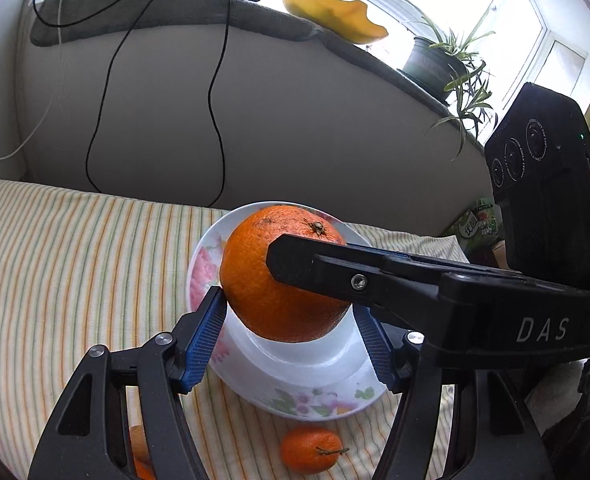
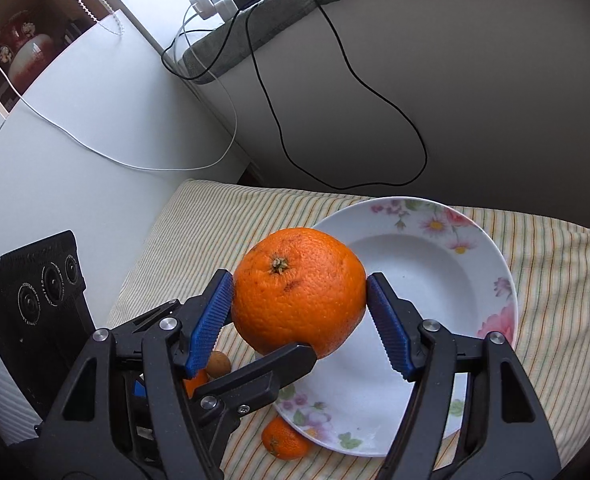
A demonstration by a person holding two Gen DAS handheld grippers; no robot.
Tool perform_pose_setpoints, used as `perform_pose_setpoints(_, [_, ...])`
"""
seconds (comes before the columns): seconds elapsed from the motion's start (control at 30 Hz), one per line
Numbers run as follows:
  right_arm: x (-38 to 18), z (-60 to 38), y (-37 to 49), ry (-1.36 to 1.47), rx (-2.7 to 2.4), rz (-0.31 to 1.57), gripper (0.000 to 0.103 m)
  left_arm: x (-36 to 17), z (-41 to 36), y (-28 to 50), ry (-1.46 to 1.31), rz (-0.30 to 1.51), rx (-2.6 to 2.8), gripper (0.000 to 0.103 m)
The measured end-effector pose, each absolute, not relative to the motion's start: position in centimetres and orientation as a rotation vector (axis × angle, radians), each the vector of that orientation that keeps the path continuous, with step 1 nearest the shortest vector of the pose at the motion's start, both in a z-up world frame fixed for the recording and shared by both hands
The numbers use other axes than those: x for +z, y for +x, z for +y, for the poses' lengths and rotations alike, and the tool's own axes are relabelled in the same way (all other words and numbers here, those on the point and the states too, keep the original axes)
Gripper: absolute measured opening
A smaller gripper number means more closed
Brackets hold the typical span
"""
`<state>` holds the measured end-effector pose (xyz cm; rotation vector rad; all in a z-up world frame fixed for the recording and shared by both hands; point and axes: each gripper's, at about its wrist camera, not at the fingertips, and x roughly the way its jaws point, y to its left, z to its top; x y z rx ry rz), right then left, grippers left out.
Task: Organize fruits
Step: 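Carry the large orange with the right gripper onto the white plate, then open the right gripper and withdraw it from the orange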
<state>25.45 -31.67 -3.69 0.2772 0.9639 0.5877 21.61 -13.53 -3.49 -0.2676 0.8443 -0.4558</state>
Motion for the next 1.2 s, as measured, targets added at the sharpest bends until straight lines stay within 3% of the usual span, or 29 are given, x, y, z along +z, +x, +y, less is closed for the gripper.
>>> perform_pose_setpoints(0.7, [-6.0, -32.8, 28.2, 0.349, 0.566, 1.035, 0.072, -4.8, -18.0, 24.9, -0.211, 0.950, -0.409, 0.066])
perform_pose_setpoints(1.2, [-3.1, -33.9, 26.7, 0.312, 0.501, 0.953, 0.079, -3.7, -17.0, 23.0, -0.200, 0.911, -0.397, 0.066])
